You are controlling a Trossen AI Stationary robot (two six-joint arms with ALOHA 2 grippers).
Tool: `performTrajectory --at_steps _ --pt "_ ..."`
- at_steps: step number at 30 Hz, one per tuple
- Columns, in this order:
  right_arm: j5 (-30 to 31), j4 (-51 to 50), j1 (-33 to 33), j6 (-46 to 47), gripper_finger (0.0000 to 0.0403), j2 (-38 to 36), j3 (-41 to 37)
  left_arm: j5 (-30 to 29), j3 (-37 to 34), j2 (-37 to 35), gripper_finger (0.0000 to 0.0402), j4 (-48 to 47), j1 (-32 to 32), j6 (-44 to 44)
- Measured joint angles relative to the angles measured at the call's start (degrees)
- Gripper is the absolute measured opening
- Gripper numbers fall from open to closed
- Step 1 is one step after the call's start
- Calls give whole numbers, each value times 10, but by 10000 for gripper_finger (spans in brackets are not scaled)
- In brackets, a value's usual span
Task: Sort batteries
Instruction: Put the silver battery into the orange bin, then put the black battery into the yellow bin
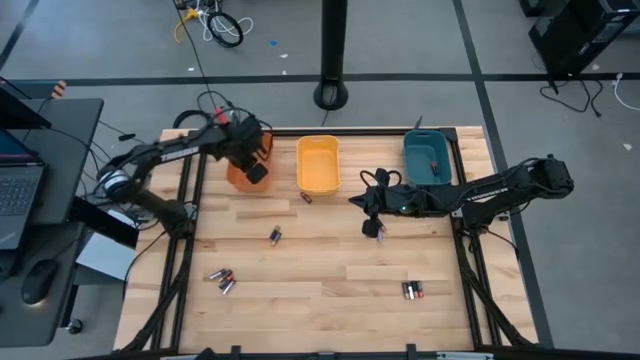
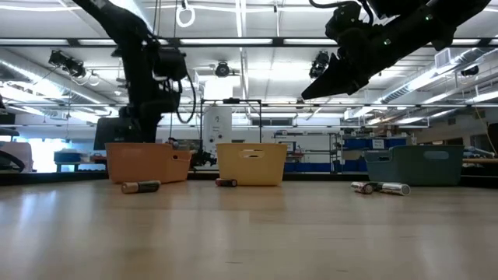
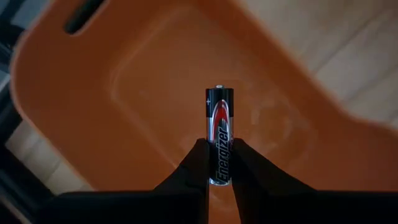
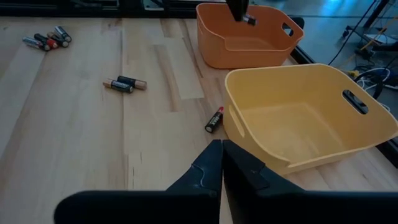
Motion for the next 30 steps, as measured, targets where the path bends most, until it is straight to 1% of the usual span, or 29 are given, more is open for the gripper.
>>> performTrajectory --at_steps 6,11,14,20,22,27,30 --pt "0 0 0 0 15 0 0 0 0 63 46 27 16 17" --pt "0 0 0 0 20 0 0 -1 0 104 46 29 16 17" --pt "0 -1 0 0 22 0 0 -3 0 119 46 31 16 17" --pt "0 -1 0 0 15 0 0 -5 1 124 47 35 16 17" --pt "0 -1 0 0 15 0 0 -6 1 124 66 37 16 17" --pt "0 -1 0 0 24 0 0 -10 1 123 133 39 16 30" --pt "0 -1 0 0 21 0 0 -25 0 112 152 41 16 36"
